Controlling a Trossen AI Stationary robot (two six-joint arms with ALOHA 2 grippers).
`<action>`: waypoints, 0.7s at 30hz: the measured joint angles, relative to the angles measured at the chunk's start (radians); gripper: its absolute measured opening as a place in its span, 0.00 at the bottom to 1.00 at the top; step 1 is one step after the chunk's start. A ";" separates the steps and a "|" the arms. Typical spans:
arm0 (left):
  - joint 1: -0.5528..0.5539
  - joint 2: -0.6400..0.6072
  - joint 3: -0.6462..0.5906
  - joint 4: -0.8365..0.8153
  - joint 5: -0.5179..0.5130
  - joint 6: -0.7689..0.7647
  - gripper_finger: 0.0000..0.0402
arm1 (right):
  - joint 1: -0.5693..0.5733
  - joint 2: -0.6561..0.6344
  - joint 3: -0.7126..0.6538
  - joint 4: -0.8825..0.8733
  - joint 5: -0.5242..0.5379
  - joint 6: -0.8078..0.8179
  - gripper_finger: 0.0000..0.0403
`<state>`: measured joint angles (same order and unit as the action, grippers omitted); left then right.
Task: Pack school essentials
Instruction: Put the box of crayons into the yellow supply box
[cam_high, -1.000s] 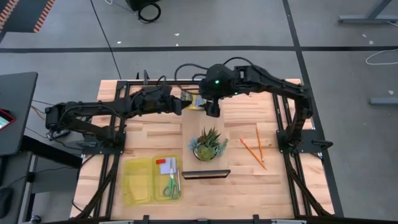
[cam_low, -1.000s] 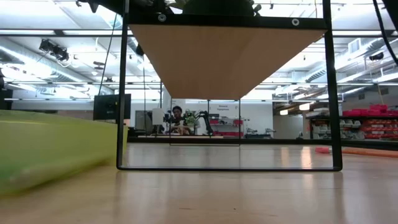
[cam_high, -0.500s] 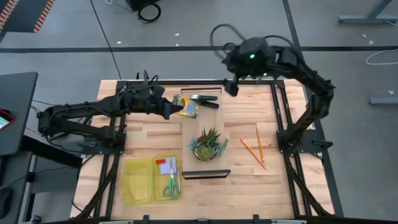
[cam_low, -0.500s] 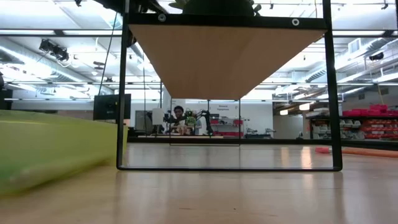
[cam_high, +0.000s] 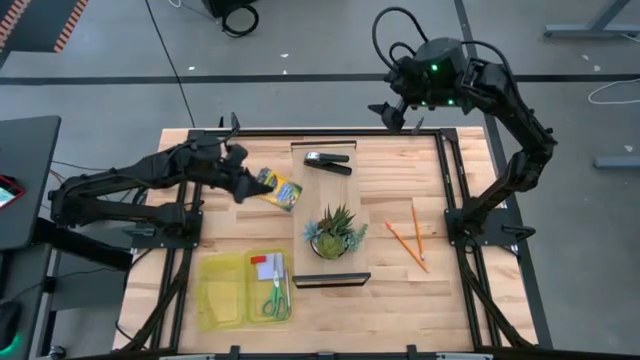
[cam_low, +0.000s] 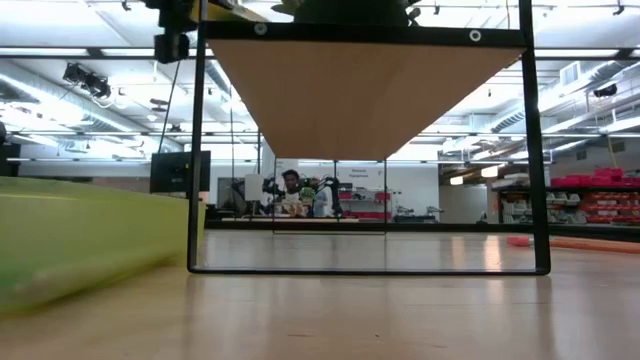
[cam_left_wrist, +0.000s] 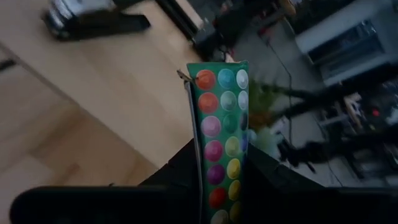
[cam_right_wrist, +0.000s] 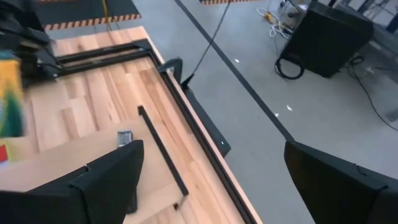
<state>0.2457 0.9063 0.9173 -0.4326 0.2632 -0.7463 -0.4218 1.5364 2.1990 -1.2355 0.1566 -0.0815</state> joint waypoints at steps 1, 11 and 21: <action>-0.001 -0.008 0.000 -0.010 0.022 0.000 0.23 | -0.007 0.000 0.000 -0.002 0.000 0.000 0.98; -0.003 -0.031 0.000 -0.100 0.273 -0.001 0.23 | -0.030 0.000 0.000 0.001 -0.012 -0.012 0.98; -0.067 -0.030 0.000 -0.206 0.342 0.010 0.22 | -0.030 0.000 0.000 0.002 -0.027 0.000 0.98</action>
<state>0.1789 0.8764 0.9173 -0.6382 0.6049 -0.7361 -0.4515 1.5364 2.1986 -1.2332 0.1295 -0.0814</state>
